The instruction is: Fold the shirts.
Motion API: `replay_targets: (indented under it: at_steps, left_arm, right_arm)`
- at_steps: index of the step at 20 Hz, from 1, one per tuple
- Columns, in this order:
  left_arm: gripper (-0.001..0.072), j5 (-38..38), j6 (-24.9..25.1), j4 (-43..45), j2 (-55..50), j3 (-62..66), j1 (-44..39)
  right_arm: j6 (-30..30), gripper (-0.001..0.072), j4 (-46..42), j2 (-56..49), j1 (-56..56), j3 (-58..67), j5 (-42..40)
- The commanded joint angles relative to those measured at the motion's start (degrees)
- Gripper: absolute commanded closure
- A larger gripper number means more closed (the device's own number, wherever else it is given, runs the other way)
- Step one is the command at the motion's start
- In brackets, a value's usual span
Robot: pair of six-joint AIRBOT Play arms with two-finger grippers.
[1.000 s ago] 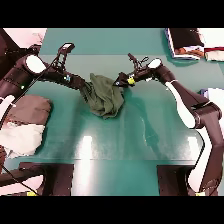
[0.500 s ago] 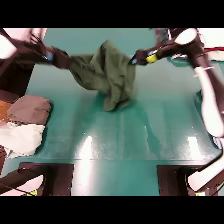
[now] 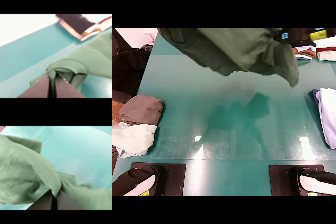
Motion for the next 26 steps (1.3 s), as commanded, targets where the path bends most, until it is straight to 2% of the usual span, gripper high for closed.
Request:
replay_targets:
  at_steps: [1,3,6,10,13,14,16,20,23,26]
  left_arm:
    - [0.067,-3.7,1.0,-3.7,0.6,2.5,0.1]
    - [0.067,-7.6,1.0,-1.8,-0.1,-1.0,0.1]
    - [0.067,-10.2,1.0,0.3,-2.2,-12.3,0.1]
    - [0.067,-5.1,1.7,2.4,-5.4,-30.5,0.1]
    - [0.067,1.4,2.5,8.3,-7.3,-38.1,0.1]
    - [0.067,2.1,2.5,10.6,-7.5,-38.4,0.1]
    - [0.067,2.8,2.5,13.1,-7.6,-38.0,0.1]
    - [0.067,2.9,2.4,19.0,-7.6,-37.2,0.1]
    - [0.067,3.0,2.4,18.9,-7.7,-37.2,0.1]
    - [0.067,3.4,1.9,16.7,-7.7,-37.3,0.1]
  right_arm:
    - [0.2,0.0693,-0.6,4.0,-0.1,0.0,5.8]
    - [1.6,0.0692,-2.7,4.0,1.3,-2.8,7.4]
    - [1.6,0.0692,-8.2,4.0,5.2,-15.0,5.0]
    - [1.6,0.0692,-8.4,4.0,9.2,-34.4,-5.6]
    - [1.6,0.0688,-7.5,4.0,11.0,-42.0,-8.1]
    - [1.5,0.0663,-7.6,4.0,11.5,-43.1,-7.1]
    - [1.5,0.0266,-7.6,4.0,11.6,-43.3,-3.6]
    - [1.5,0.0254,-8.3,8.1,7.0,-43.4,0.9]
    - [1.5,0.0254,-8.2,10.8,-1.6,-43.4,-1.8]
    - [0.0,0.0254,-8.1,6.1,-11.2,-43.5,-2.1]
